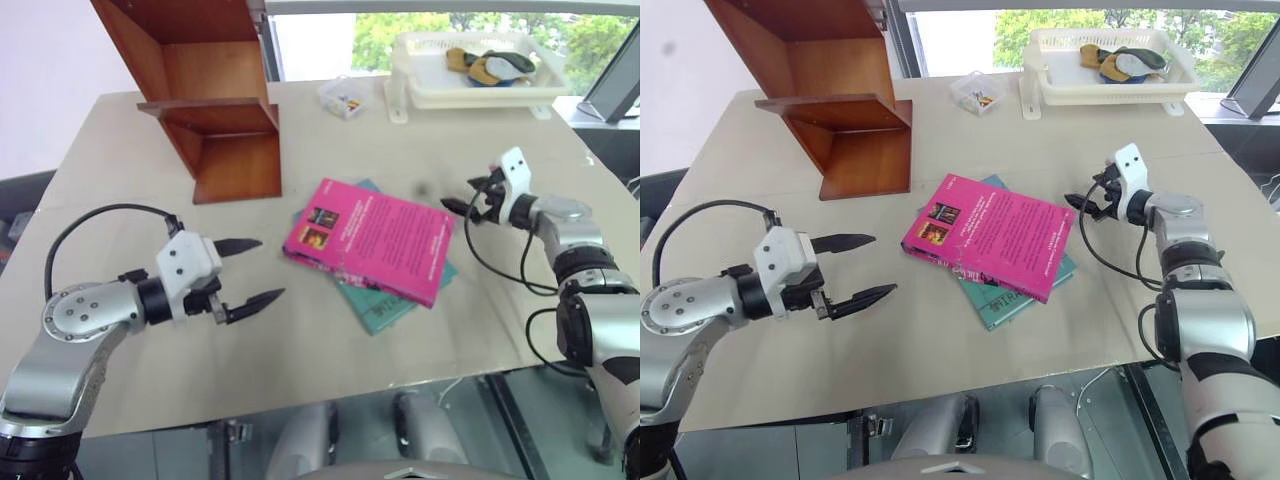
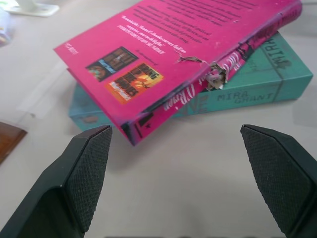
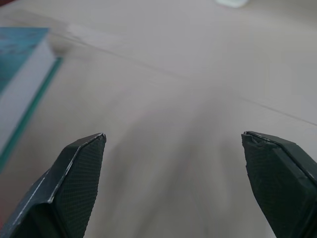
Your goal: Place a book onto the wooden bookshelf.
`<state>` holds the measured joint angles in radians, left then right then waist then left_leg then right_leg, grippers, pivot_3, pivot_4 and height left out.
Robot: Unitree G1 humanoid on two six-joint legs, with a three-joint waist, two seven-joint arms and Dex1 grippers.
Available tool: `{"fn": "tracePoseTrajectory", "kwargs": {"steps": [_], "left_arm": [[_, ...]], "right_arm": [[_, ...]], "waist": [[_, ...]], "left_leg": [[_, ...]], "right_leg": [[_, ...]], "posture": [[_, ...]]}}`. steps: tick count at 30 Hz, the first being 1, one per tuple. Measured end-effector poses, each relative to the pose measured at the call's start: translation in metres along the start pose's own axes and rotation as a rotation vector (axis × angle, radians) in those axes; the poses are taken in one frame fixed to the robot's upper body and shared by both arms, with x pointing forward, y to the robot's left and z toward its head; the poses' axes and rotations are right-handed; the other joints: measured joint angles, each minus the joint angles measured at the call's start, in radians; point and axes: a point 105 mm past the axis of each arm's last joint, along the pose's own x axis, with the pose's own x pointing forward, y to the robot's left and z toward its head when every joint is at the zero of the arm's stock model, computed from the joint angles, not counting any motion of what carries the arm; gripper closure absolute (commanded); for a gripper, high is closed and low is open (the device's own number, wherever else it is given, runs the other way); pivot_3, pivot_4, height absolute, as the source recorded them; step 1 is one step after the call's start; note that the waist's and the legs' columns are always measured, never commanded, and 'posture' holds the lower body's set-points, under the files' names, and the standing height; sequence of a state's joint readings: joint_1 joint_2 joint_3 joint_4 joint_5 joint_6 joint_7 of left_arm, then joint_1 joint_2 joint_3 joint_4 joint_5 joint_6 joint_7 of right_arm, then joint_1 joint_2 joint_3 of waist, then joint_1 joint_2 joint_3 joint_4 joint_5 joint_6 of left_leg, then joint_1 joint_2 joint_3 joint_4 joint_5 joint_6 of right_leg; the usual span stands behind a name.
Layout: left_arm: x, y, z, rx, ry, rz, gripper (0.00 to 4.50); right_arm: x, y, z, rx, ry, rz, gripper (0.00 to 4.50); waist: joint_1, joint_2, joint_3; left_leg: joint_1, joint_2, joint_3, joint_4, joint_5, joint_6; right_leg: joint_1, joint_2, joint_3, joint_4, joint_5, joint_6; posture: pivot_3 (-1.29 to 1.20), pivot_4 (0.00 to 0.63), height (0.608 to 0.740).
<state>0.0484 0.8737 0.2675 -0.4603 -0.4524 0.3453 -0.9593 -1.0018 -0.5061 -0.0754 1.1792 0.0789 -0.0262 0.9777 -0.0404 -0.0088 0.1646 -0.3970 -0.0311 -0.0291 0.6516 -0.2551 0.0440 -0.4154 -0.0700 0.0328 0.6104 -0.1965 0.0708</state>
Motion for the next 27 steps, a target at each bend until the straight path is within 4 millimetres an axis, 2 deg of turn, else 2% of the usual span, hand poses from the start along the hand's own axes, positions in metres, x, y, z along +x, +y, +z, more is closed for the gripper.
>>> {"fn": "tracePoseTrajectory", "kwargs": {"steps": [4,10,22,27], "left_arm": [[0.000,0.000,0.000,-0.002,0.001,0.000,0.05],[0.000,0.001,0.001,0.003,0.000,-0.002,0.05],[0.005,0.006,0.006,0.048,-0.015,-0.012,0.05],[0.007,0.010,0.007,0.062,-0.019,-0.005,0.05]], "right_arm": [[-0.002,0.009,-0.009,0.022,0.020,0.073,0.00],[-0.012,0.020,-0.008,0.013,0.012,0.167,0.00],[-0.033,0.037,-0.021,0.062,0.032,0.165,0.00],[-0.035,0.049,-0.016,0.078,0.015,0.165,0.00]], "waist": [[0.000,0.000,0.000],[0.001,0.000,0.000],[0.006,0.000,0.000],[0.004,0.000,0.000]], "left_leg": [[0.000,0.000,0.000,0.000,0.000,0.000],[0.000,0.000,0.000,0.000,0.000,0.000],[0.000,0.000,0.000,0.001,0.000,0.000],[0.000,0.000,0.000,0.001,0.000,0.001]], "right_leg": [[0.000,0.000,0.000,0.000,0.000,0.000],[0.000,0.000,0.000,0.000,0.000,0.000],[0.000,0.000,0.000,0.001,0.000,0.000],[0.000,0.000,0.000,0.001,0.000,0.000]], "posture": [[0.00,0.150,0.740],[0.00,0.150,0.740],[0.00,0.150,0.740],[0.00,0.150,0.740]]}}
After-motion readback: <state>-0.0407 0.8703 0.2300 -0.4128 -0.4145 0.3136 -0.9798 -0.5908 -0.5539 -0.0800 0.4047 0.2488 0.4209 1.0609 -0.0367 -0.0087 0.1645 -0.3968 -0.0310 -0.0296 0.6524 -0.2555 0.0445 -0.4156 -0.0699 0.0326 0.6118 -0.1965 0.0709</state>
